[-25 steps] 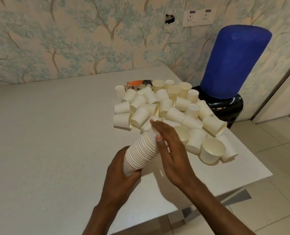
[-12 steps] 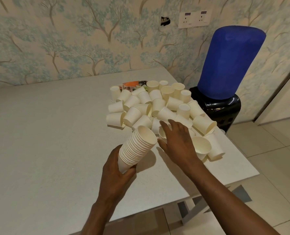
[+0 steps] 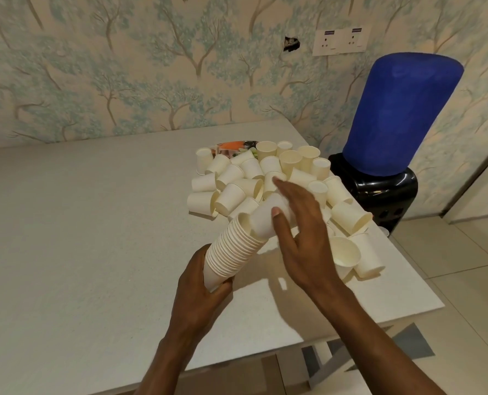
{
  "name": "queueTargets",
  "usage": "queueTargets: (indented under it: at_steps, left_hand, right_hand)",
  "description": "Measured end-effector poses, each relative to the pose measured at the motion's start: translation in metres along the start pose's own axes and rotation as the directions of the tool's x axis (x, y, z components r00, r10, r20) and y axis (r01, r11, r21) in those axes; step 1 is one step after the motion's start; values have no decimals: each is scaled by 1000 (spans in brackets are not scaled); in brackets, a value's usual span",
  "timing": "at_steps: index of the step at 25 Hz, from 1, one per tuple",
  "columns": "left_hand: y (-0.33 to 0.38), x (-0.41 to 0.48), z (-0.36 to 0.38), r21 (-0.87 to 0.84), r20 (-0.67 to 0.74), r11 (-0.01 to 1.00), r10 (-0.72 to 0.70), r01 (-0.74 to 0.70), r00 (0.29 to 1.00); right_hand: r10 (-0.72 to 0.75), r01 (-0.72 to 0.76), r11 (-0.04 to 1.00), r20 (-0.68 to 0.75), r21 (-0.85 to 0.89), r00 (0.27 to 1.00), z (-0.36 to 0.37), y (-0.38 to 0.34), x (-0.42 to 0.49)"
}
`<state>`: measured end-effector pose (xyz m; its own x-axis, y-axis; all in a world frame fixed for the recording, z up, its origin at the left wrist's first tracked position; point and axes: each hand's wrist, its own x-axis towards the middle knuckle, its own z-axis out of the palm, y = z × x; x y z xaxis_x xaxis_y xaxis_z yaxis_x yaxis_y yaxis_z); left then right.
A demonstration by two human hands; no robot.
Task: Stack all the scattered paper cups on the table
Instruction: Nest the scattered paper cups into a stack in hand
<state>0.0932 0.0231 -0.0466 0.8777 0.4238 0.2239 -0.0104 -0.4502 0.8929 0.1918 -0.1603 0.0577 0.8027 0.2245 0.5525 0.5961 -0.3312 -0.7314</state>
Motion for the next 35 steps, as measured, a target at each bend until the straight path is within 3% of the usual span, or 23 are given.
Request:
queueTargets:
  at_steps: [4,8,11,12,14,16,19,22,24,27,29,35]
  left_hand:
    - [-4,0,3,32,33,999,-45,44,998]
    - [-5,-1,3,12,41,998,-61,61,997]
    - [2,0,2,24,9,1000,-2,2,1000]
    - [5,1,1,27,0,1000,14,-14,1000]
    - [8,2,-1,34,-7,999,29,-29,1000]
    - [8,2,-1,48,-9,999,27,-27,1000]
    - [10,2,-2,88,-12,996,10,-9,1000]
    - [9,2,-2,72,-6,997,10,-9,1000]
    - [9,1,-2,64,-5,998,9,-8,1000]
    - [10,1,0,57,-9,998,11,-10,1000]
    - [11,1,0,62,-9,998,15,-14,1000]
    - [7,0,1,62,5,997,-43,43,999]
  right_hand:
    - [42,-49,998,216,30,975,20,-7,-22]
    - [0,-5,1000,393,13,920,24,-5,-34]
    - [52,-29,996,278,-87,959,-3,14,-28]
    - [100,-56,973,192,-224,976,-17,25,-25]
    - [186,-119,831,70,-543,980,-42,46,-24]
    - [261,-143,688,59,-711,963,-54,61,-30]
    - [315,-120,645,119,-755,942,-55,70,-41]
    - [283,-148,687,75,-711,956,-57,63,-45]
    - [150,-119,799,3,-590,989,-60,49,-43]
    - [45,-64,983,-109,-173,993,-45,17,-27]
    - [73,-72,997,-125,17,989,-22,-2,-14]
    - [73,-72,997,145,-13,987,31,-9,-25]
